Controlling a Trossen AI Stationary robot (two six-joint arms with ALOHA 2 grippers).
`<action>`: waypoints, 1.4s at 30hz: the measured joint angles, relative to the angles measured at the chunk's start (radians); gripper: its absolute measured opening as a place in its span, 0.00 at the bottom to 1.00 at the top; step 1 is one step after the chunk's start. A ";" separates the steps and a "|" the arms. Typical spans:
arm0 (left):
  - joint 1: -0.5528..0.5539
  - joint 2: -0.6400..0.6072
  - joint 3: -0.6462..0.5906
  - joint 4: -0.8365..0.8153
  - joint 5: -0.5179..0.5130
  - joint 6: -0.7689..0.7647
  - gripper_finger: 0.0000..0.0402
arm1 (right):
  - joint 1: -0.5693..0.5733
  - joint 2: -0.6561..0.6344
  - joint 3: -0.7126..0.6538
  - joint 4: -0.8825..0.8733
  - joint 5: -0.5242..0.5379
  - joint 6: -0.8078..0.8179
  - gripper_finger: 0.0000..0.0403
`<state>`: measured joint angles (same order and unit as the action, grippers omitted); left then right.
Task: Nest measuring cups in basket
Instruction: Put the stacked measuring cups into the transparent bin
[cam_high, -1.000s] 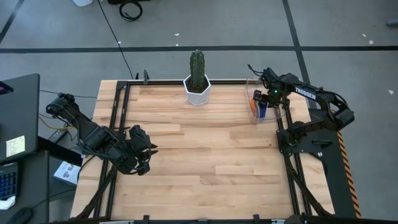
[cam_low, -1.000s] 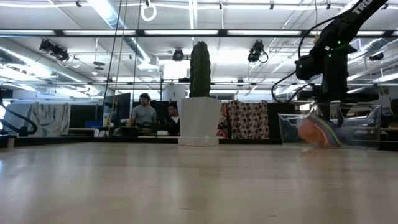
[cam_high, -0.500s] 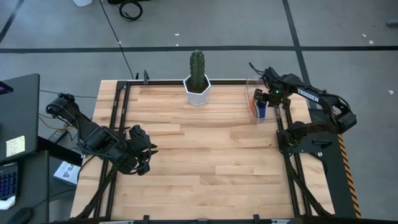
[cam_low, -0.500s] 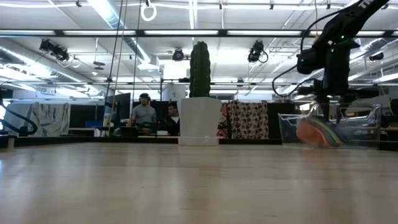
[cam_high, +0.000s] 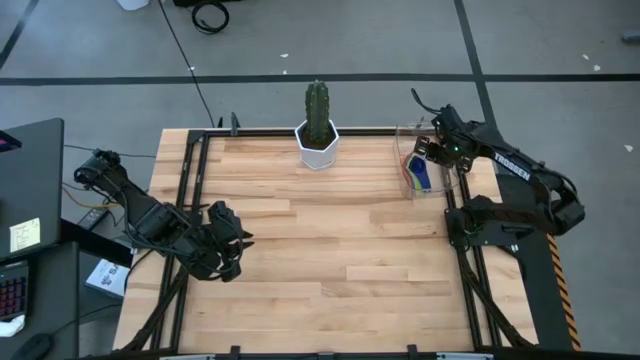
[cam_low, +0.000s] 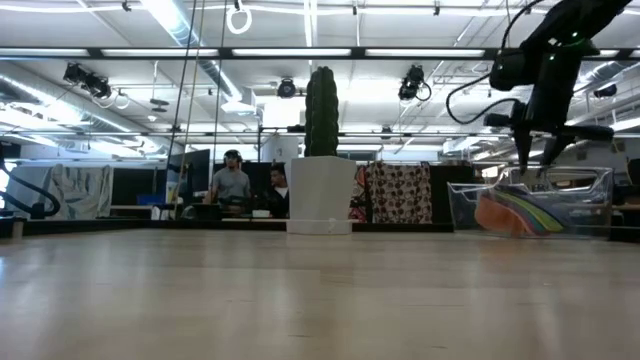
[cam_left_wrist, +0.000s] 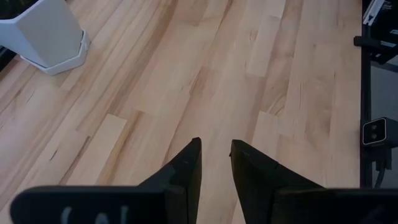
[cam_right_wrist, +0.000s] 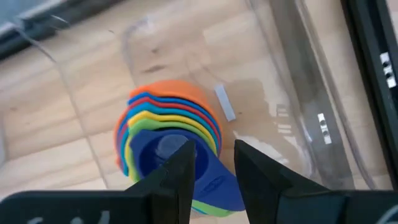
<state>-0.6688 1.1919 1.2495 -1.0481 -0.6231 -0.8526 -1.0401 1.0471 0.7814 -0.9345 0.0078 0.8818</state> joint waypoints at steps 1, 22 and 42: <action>0.000 0.000 0.000 0.000 0.000 0.000 0.23 | 0.000 -0.015 0.000 0.000 0.004 0.000 0.29; 0.075 0.000 0.000 0.114 -0.033 -0.053 0.23 | 0.251 -0.477 0.161 -0.001 0.018 -0.127 0.29; 0.645 0.118 0.001 0.526 0.495 0.502 0.23 | 0.379 -0.528 0.162 0.037 -0.050 -0.284 0.28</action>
<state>-0.0238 1.3098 1.2503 -0.5219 -0.1284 -0.3501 -0.6612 0.5195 0.9436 -0.8971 -0.0425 0.5978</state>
